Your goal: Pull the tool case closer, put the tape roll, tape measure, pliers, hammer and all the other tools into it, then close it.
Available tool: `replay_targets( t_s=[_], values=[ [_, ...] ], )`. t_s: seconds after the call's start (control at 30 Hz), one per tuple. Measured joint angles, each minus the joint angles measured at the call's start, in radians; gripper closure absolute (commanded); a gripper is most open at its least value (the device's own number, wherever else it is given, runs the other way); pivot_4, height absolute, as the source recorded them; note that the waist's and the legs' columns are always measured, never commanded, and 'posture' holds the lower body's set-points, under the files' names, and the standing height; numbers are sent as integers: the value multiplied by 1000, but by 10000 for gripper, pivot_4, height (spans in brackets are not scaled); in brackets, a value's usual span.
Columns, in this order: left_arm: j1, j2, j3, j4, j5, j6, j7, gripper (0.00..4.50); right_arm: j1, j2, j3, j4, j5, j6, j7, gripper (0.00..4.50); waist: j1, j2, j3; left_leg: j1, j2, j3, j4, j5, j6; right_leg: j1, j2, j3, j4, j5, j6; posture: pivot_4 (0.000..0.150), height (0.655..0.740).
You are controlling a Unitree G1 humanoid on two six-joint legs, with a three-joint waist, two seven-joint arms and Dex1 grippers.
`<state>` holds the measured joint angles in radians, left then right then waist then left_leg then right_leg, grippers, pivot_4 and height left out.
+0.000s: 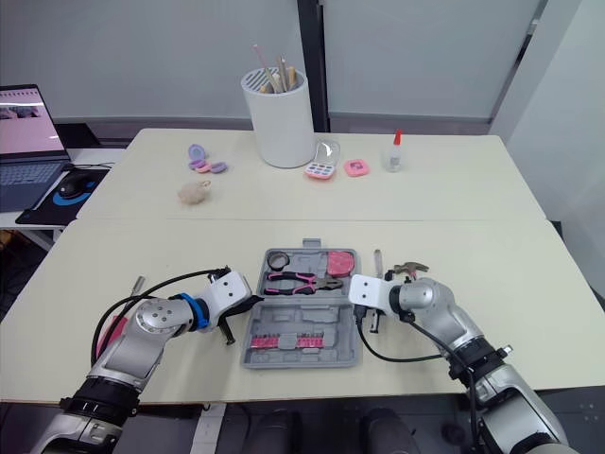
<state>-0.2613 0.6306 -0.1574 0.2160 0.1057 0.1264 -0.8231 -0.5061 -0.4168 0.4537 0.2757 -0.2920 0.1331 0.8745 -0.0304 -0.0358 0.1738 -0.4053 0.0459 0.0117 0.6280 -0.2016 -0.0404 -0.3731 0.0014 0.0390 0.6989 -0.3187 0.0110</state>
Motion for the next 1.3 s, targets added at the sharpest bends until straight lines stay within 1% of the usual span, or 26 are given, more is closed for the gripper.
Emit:
replay_targets(
  t_s=[0.4,0.9,1.2,1.3],
  values=[
    [30,-3,7,-41,-4,22,-16,45000,17,-1,-9,-27,1,21,19,44785,0,0,0,-1,0,0,0,0,0,0,0,0,-1,0,0,1500,7400],
    [37,-2,9,-47,-3,22,-17,45000,36,-2,-12,-57,0,41,31,44785,0,0,0,-1,0,0,-1,0,-1,0,0,0,-1,0,0,1500,7400],
    [49,6,19,-55,-3,8,-14,45000,18,-18,-16,-15,1,-12,30,44785,0,0,0,-1,0,0,-1,0,-1,0,0,0,-1,0,0,1500,7400],
    [49,10,17,-53,-3,-11,-13,45000,14,-43,-24,-11,2,-21,29,44785,0,0,0,-2,0,0,-1,0,-1,-1,-1,0,-2,0,0,1500,7400]
  ],
)
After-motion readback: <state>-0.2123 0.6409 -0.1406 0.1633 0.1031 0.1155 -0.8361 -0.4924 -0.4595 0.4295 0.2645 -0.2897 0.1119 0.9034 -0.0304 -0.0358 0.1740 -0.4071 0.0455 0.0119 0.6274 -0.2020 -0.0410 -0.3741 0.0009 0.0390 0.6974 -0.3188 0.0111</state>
